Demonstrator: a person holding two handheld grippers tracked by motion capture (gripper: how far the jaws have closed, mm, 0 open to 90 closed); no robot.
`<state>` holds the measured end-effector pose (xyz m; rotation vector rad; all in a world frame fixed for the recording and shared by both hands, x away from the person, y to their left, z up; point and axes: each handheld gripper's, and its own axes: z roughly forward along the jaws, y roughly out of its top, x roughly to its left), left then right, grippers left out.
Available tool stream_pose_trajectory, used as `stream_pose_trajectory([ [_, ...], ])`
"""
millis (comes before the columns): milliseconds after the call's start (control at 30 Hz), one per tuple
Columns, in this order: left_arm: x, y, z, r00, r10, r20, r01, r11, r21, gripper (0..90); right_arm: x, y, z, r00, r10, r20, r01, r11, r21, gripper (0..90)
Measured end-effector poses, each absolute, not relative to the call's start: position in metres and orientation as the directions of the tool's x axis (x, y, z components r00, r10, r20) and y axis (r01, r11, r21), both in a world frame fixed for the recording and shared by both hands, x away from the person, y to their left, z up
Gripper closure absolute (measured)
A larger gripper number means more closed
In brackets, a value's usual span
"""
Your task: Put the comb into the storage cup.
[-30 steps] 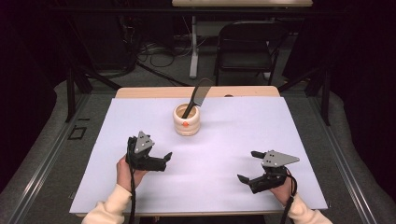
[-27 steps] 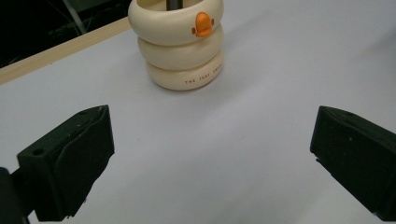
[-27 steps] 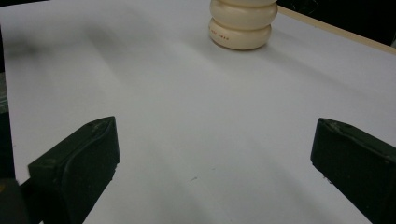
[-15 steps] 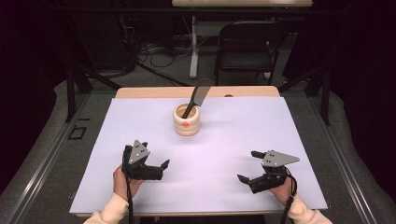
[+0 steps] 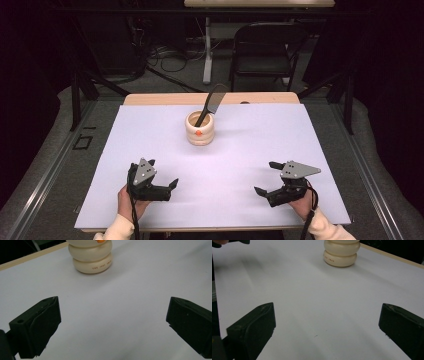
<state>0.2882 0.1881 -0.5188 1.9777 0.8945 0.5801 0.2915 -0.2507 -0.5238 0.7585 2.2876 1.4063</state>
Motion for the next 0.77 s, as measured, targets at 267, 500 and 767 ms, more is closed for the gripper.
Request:
stream_pose_trajectory([
  [267,0.2802,0.1951,-0.5221,0.638,0.768,0.056,0.364,-0.364,0.857,0.0,0.2916,-0.2507,-0.5238,-0.795,0.606,-0.013,0.260,0.361,0.896,0.2],
  [500,0.2798,0.1977,-0.5227,0.635,0.771,0.049,0.370,-0.359,0.857,0.0,0.2916,-0.2508,-0.5238,-0.795,0.606,-0.011,0.258,0.355,0.899,0.0],
  [767,0.2824,0.1966,-0.5245,0.651,0.758,0.042,0.372,-0.366,0.853,0.0,0.2913,-0.2503,-0.5239,-0.807,0.591,-0.014,0.246,0.358,0.901,0.0],
])
